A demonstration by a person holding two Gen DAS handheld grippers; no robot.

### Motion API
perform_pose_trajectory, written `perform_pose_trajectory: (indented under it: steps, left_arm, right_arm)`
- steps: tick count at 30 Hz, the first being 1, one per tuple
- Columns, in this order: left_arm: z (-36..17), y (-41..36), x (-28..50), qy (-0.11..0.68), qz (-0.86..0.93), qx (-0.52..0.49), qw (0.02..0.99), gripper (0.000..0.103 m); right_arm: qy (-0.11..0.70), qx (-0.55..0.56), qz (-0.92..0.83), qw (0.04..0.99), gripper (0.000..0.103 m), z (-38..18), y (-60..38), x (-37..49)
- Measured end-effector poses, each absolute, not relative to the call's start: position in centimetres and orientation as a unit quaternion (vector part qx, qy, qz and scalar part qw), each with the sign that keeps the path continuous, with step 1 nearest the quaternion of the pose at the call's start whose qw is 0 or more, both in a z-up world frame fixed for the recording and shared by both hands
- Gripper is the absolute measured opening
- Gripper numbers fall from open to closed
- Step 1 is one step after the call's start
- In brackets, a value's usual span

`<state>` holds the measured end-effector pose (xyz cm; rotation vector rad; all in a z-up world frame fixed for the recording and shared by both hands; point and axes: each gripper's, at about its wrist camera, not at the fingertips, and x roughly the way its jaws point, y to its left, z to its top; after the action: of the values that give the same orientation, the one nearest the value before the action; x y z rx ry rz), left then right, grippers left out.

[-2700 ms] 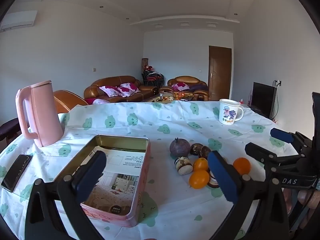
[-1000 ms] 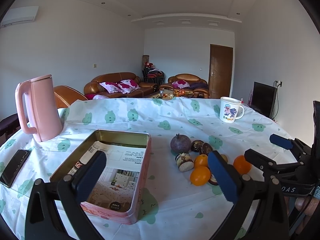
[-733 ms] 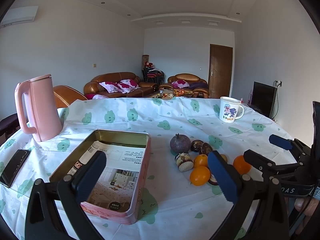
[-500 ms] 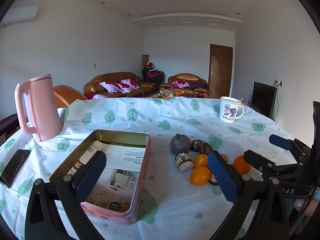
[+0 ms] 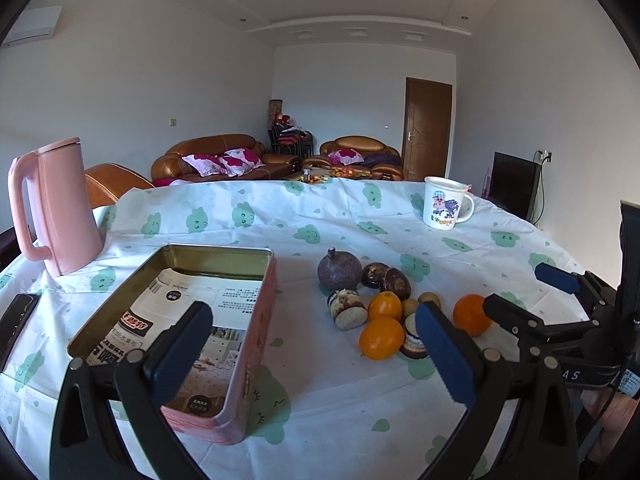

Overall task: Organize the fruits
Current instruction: 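Grasp a small orange with the left tool while the right tool grasps the large orange, then lift both oranges and carry them toward the pink tin box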

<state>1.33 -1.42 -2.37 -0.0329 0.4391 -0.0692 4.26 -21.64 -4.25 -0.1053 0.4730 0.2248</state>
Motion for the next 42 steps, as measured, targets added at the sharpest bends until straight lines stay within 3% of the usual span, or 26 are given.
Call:
perform_pose_trajectory:
  steps: [3,7,9,11,13,15,17,21,24,27,29,42]
  left_arm:
    - [-3.0,-2.5,2.2,0.232,-0.051,-0.01,0.971,0.102]
    - [-3.4,-3.5,3.5,0.252,-0.072,-0.004,0.965,0.093]
    - [-3.9,-3.9,4.3,0.265,-0.078,0.0,0.961,0.089]
    - [-4.4,-4.3,5.1,0.288,-0.091,0.001,0.953,0.073]
    - [-5.1,-4.7,5.6,0.306,-0.102,0.001,0.947,0.067]
    - [-5.6,-5.1,6.0,0.317,-0.104,0.005,0.943,0.067]
    - [-5.8,-5.3,6.3,0.325,-0.111,0.008,0.939,0.059]
    - [-6.3,-5.5,7.3,0.347,-0.117,0.01,0.93,0.056]
    - [-6.7,-5.6,8.3,0.371,-0.129,0.004,0.92,0.055]
    - [-6.9,-5.5,8.6,0.38,-0.137,-0.006,0.915,0.051]
    - [-7.1,-5.5,8.5,0.382,-0.141,-0.008,0.913,0.04]
    - [-5.8,-5.4,6.5,0.314,-0.126,0.003,0.941,0.04]
  right_arm:
    - [0.246,-0.051,0.109,0.962,0.102,-4.8,-22.2,4.8]
    - [0.266,-0.054,0.112,0.956,0.1,-5.6,-22.2,5.9]
    - [0.282,-0.061,0.114,0.951,0.093,-6.0,-21.9,6.5]
    - [0.296,-0.065,0.112,0.947,0.083,-6.5,-21.8,7.1]
    - [0.309,-0.061,0.115,0.942,0.074,-6.8,-21.8,7.5]
    - [0.32,-0.061,0.118,0.938,0.073,-7.0,-21.8,7.9]
    - [0.327,-0.066,0.122,0.935,0.071,-7.1,-21.5,8.1]
    - [0.349,-0.074,0.135,0.924,0.057,-7.6,-21.1,8.6]
    - [0.357,-0.08,0.143,0.92,0.052,-7.8,-20.9,8.7]
    - [0.354,-0.087,0.143,0.92,0.05,-7.8,-20.7,8.6]
    - [0.352,-0.084,0.148,0.92,0.05,-7.8,-20.8,8.6]
    - [0.291,-0.069,0.158,0.941,0.049,-6.8,-21.3,7.3]
